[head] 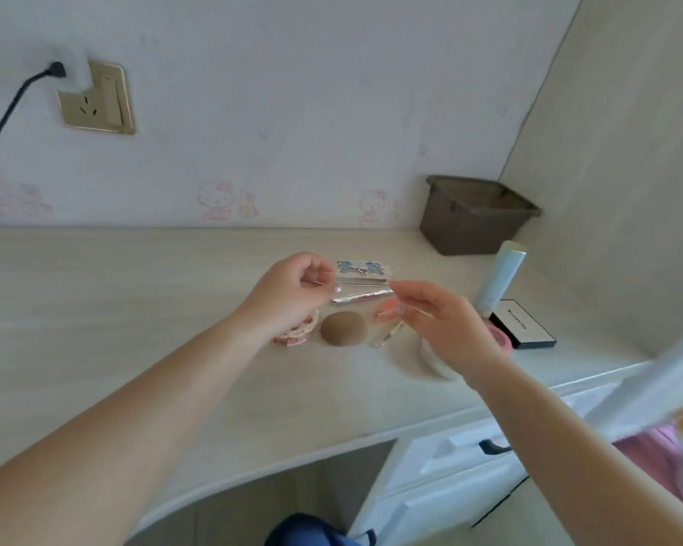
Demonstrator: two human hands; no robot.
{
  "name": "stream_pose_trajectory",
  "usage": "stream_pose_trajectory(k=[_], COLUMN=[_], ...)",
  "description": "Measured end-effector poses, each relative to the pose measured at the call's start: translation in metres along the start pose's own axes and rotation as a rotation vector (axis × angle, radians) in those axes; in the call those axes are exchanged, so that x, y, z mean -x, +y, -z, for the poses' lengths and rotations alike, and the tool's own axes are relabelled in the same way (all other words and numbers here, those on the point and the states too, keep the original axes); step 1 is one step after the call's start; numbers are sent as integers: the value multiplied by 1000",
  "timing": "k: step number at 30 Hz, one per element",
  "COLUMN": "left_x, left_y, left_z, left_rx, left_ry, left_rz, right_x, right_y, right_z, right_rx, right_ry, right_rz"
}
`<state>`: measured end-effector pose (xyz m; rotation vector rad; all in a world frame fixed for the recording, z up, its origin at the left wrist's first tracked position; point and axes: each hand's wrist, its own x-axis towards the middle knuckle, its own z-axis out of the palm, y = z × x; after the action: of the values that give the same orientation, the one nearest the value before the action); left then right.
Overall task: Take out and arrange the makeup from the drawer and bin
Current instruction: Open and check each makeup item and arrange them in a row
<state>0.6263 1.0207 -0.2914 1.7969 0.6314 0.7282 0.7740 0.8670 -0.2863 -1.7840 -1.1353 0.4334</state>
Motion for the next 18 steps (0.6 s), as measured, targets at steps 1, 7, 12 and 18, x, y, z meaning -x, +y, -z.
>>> stream_pose_trajectory(k=[1, 7, 12, 18], left_x=[4, 19, 21, 16], left_y=[5, 1, -13, -17], left_z=[-11, -74, -96, -89], left_rx=[-1, -86, -152, -114], left_ry=[-21, -238, -292, -253], left_rz=[-18, -1, 43, 32], right_x=[7, 29, 26, 14], right_y=[5, 39, 40, 43], right_z=[13, 52, 50, 43], right_rx=[41, 367, 838, 787], right_ry=[29, -69, -183, -167], right_rz=[-2, -144, -1, -65])
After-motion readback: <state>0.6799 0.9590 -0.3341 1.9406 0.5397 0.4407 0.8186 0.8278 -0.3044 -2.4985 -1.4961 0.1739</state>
